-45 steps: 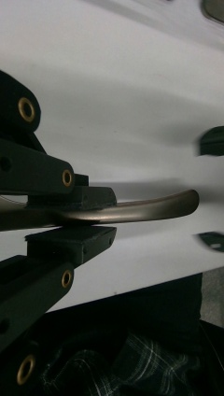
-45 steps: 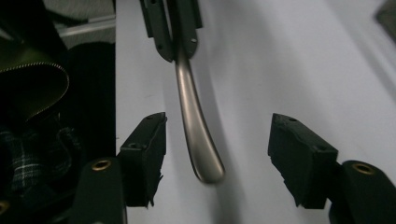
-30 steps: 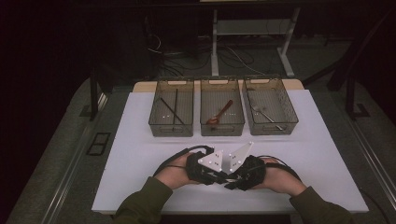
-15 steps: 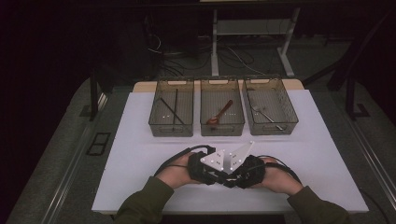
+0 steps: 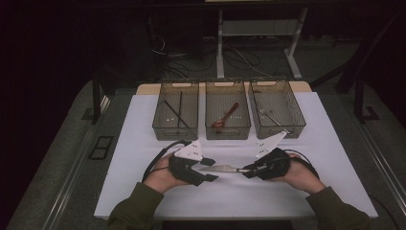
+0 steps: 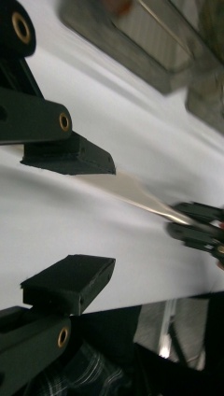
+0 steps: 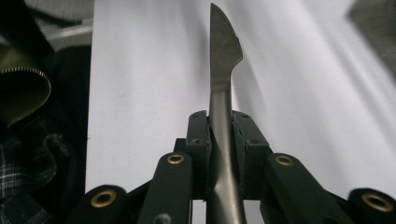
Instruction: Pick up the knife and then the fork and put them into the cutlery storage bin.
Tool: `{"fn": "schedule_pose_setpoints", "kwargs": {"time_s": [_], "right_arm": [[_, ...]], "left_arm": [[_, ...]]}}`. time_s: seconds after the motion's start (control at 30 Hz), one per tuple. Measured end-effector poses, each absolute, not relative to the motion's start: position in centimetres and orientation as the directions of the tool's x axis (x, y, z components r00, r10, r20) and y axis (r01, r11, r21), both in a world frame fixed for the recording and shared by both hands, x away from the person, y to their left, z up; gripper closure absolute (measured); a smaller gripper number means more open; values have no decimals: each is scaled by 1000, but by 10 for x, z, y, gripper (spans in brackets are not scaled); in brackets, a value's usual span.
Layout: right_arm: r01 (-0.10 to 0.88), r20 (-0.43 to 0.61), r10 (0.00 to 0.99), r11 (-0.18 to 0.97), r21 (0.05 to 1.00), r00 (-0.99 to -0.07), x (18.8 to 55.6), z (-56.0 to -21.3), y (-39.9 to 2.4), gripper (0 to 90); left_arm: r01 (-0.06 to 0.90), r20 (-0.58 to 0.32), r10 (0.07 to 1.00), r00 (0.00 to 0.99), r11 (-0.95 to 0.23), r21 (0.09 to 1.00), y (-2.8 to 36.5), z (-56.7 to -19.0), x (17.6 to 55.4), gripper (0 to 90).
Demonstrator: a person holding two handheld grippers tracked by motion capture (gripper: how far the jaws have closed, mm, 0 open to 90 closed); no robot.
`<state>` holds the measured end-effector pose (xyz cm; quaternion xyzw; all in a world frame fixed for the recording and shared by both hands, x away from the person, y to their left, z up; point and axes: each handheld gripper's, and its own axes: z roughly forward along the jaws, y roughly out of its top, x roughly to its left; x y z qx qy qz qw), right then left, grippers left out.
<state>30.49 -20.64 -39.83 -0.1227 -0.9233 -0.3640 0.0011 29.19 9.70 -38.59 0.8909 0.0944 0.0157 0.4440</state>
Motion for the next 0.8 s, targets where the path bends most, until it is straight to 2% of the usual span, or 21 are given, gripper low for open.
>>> {"fn": "schedule_pose_setpoints", "kwargs": {"time_s": [0.13,0.47,0.8], "right_arm": [[252,82,273,676,692,-959,309,-390,-221,775],[333,90,407,582,742,-909,318,-370,-253,774],[386,61,552,494,779,-832,339,-347,-288,774]], "left_arm": [[206,-54,270,961,-572,794,114,-393,290,437],[320,-63,481,874,-474,821,142,-412,280,302],[359,-57,576,815,-427,830,150,-426,270,130]]}}
